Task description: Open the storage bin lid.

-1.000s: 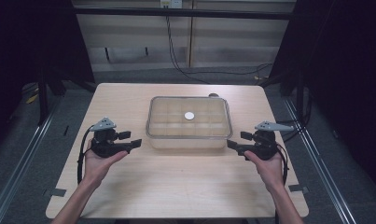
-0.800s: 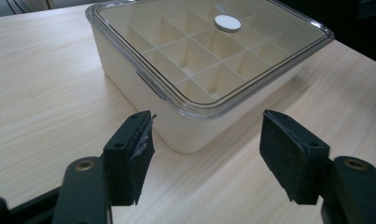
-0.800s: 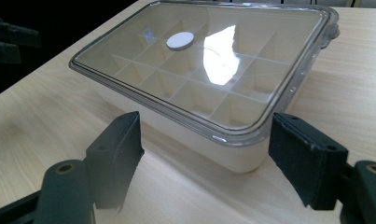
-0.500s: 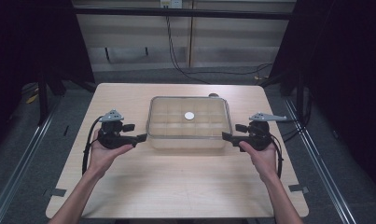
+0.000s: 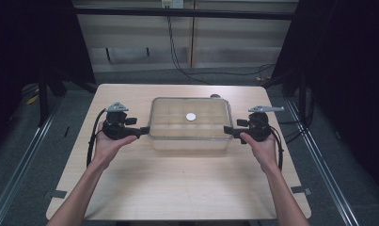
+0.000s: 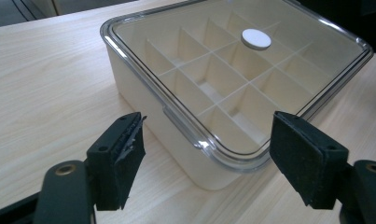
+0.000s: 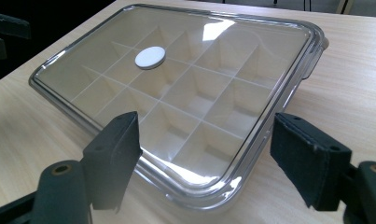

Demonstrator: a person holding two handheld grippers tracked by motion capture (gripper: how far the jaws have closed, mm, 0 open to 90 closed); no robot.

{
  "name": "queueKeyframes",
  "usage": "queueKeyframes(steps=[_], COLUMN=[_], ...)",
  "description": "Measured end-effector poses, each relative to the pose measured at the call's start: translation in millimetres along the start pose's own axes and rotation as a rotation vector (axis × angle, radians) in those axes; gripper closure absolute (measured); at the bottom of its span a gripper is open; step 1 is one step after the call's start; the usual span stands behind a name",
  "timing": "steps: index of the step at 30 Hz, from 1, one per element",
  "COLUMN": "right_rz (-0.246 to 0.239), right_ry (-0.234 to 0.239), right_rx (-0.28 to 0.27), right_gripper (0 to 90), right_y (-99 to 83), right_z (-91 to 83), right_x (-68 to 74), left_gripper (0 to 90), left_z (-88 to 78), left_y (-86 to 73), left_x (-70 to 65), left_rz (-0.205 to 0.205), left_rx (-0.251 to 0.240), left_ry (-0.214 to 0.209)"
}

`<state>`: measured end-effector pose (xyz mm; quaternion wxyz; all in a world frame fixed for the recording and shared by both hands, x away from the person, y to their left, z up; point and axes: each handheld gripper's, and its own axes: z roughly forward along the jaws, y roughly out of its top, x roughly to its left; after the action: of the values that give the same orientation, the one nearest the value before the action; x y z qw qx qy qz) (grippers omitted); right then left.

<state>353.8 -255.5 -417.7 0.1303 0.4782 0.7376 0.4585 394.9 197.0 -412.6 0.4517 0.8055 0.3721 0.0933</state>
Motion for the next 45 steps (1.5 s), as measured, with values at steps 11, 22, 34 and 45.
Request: queueKeyframes(steps=[11, 22, 34, 45], right_rz=[0.004, 0.024, 0.032, 0.074], right_ry=[-0.017, -0.041, -0.075, -0.018], right_rx=[0.045, 0.091, 0.127, 0.152], right_gripper=[19.5, 20.1, 24.1, 16.5], right_y=[13.4, 12.0, 10.0, 10.5], right_z=[15.8, 31.0, 46.5, 57.8], right_x=[-7.3, -19.2, -23.5, -23.0], left_gripper=[22.7, 21.4, 19.5, 18.9], left_z=[15.5, 29.4, 47.1, 58.2], left_y=[11.8, 12.2, 8.2, 3.9], left_x=[5.3, 6.3, 8.0, 12.0], left_rz=[-0.011, -0.028, -0.050, -0.076], left_rx=[0.017, 0.027, 0.068, 0.089], left_ry=[0.029, -0.006, -0.031, -0.035])
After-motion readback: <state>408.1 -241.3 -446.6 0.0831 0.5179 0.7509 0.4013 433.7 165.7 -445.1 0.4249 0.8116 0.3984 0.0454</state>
